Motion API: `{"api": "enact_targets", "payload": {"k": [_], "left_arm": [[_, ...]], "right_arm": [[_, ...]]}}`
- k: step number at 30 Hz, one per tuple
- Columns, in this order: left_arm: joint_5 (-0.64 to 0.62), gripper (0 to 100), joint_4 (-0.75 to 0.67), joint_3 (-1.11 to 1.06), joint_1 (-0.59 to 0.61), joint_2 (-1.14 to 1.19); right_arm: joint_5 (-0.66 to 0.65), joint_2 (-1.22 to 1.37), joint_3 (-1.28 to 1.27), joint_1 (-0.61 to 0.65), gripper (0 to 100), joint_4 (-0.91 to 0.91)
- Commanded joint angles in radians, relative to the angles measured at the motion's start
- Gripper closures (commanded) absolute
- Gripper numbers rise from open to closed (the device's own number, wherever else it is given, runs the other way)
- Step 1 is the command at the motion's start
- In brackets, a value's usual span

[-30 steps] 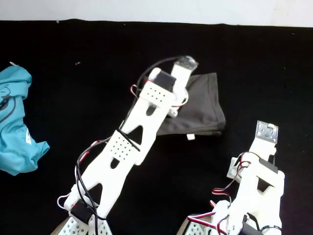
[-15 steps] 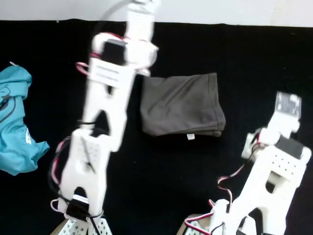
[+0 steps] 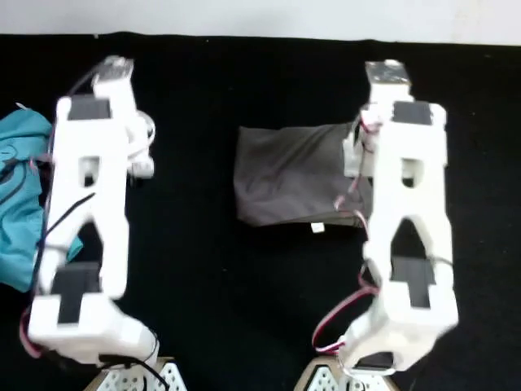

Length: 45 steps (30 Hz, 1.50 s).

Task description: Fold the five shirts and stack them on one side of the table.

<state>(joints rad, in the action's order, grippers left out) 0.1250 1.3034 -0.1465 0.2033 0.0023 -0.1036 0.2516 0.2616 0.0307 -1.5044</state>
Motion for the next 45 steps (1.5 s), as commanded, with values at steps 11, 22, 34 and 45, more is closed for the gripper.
{"api": "enact_targets", "payload": {"k": [11, 22, 34, 45], "left_arm": [[0.018, 99, -0.509, -0.549, 0.269, 0.010], [0.018, 99, -0.512, -0.547, 0.260, 0.018], [0.018, 99, -0.532, -0.564, 0.259, 0.010], [0.018, 99, -0.532, -0.564, 0.259, 0.010]], "right_arm": [[-0.017, 0.398, 0.366, 0.116, 65.1, -0.065], [-0.015, 0.693, 0.518, 0.059, 67.5, -0.008], [-0.118, 0.802, 0.823, -0.108, 99.2, -0.030], [-0.353, 0.811, 1.036, -0.394, 99.3, 0.166]]}}
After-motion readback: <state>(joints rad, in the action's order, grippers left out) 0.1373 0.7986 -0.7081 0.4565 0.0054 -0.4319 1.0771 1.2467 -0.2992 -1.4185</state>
